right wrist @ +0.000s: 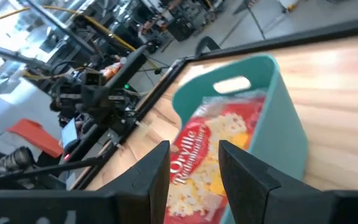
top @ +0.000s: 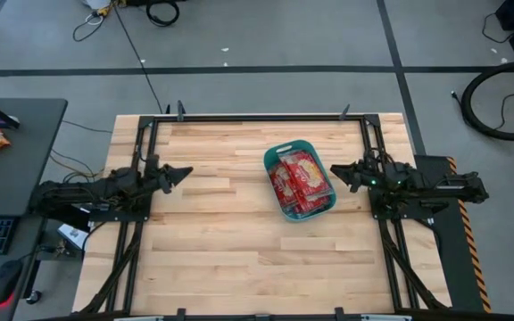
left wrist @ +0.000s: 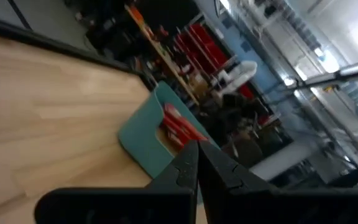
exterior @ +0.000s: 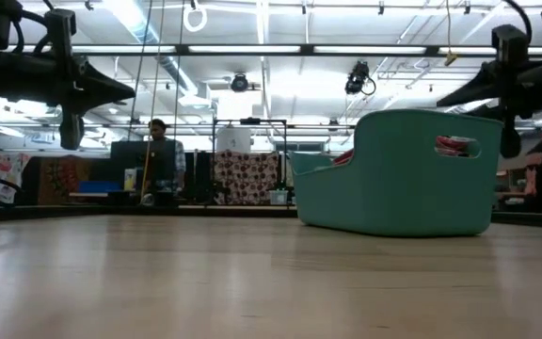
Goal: Sort popcorn bags into baskets
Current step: Return to Home Position
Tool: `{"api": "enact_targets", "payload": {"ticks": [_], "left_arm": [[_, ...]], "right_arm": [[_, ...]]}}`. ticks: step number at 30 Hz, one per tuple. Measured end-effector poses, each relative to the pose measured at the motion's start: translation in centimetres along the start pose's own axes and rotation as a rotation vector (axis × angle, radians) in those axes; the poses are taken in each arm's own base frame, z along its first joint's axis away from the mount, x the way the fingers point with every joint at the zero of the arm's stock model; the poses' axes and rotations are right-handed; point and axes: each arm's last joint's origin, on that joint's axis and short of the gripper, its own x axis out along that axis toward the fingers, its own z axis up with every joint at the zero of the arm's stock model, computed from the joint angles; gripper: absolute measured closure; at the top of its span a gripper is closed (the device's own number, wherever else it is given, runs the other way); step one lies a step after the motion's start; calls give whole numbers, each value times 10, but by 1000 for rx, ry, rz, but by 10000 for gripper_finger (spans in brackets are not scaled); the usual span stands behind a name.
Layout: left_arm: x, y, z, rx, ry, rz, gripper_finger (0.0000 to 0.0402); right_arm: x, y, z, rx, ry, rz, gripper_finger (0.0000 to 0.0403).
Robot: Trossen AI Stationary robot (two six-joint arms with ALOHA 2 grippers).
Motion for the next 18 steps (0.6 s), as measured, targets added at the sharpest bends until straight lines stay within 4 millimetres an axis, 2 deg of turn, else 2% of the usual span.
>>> {"api": "enact_targets", "payload": {"ticks": [7,14,18], "left_arm": [[2,2,-4,66,55,17,390],[3,0,-3,180,38,-9,390],[3,0,-2,184,35,-11,390]], "right_arm": [[2,-2,-3,-2,13,-16,261],[2,-2,-3,-368,20,-5,261],[2,-1,-2,-466,13,1,261]]}}
